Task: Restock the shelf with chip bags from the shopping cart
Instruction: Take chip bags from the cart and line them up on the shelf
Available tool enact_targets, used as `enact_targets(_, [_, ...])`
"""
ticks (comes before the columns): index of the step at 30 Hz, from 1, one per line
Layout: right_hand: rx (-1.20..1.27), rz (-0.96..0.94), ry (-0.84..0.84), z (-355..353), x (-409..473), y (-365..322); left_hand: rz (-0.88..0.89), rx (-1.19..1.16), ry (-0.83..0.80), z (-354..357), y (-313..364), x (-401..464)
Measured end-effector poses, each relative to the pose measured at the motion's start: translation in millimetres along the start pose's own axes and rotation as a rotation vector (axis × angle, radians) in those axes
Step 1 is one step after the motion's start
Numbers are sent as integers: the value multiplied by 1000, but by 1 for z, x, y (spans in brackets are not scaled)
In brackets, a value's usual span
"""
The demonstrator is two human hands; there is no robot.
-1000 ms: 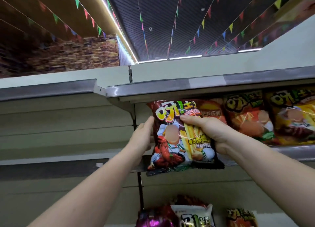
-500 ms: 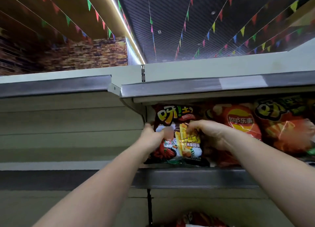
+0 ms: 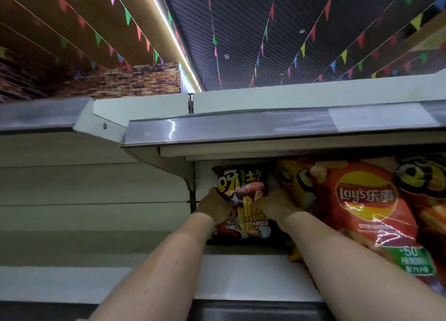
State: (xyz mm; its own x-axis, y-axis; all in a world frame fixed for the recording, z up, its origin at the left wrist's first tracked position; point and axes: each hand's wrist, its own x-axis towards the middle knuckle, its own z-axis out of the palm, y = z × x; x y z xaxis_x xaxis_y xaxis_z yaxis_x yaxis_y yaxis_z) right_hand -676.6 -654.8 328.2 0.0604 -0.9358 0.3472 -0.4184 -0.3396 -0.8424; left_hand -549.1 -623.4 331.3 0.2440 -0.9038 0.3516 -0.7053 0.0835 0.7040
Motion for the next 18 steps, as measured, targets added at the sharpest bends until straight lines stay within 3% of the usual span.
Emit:
enact_targets(7, [-247,-137,189,5,4,9,-28,-53,70,4,-8,2])
enact_targets(15, [-516,-116,50,7,-9,4,54,127,-52,1,-10,-1])
enact_targets(18, [-566,-111,35,11,-13,2,55,148,-24,2,-4,-7])
